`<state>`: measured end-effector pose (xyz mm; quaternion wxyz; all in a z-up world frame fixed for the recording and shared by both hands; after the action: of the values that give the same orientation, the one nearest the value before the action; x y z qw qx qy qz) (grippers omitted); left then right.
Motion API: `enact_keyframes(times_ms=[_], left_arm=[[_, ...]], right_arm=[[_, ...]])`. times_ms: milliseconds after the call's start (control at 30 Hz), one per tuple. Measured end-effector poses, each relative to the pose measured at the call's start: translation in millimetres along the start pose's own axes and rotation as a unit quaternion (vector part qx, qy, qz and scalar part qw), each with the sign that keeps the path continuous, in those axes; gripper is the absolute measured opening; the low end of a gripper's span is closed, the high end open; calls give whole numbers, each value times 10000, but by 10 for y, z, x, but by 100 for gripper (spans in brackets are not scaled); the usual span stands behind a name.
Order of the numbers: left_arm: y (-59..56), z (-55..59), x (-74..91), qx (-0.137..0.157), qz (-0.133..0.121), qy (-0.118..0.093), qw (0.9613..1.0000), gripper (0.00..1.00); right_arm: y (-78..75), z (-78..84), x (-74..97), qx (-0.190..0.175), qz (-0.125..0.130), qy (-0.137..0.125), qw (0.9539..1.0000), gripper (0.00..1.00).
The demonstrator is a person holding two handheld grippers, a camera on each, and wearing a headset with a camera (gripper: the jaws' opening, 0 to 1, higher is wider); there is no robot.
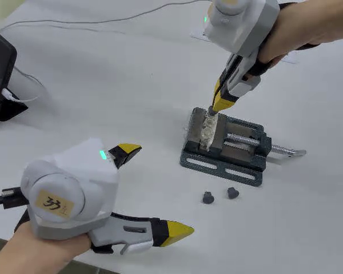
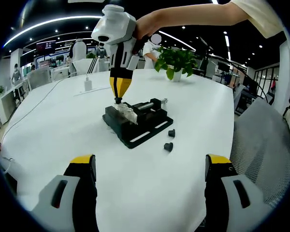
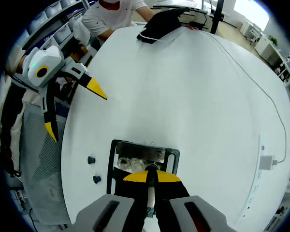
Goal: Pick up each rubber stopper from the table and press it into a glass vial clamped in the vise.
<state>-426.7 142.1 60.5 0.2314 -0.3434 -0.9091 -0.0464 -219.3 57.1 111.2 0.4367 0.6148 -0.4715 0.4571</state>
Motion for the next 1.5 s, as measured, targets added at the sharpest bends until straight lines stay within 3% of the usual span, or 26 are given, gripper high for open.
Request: enact_keyframes(times_ms=[200,767,1200,1500], left_arm=[[-7,8,-12,12,30,3,10000,93],[-7,-3,-80,72,84,-44,9999,92],[19,18,-130,222,61,-80,9997,92],[51,-42,-156,285,29,-181,9994,92]], right_arm=[[59,-15,6,89,77,72,9999,0],[47,-29,-29,266,317,284,9987,0],[13,-31,-61,224,215,272,9991,0],[16,-2,-59,122,116,216,9996,0]])
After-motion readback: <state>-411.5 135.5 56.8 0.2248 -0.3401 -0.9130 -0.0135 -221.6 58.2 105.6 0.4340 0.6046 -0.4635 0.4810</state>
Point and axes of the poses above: the centre of the closed fingertips' face, and the gripper's own axes: x roughly backward along the fingers, y roughly to its left, z roughly out of its underside, the point moved 8 cm from there along x, roughly backward along the fingers, and after that the axes turned 3 degrees about -x, right-handed, at the moved point
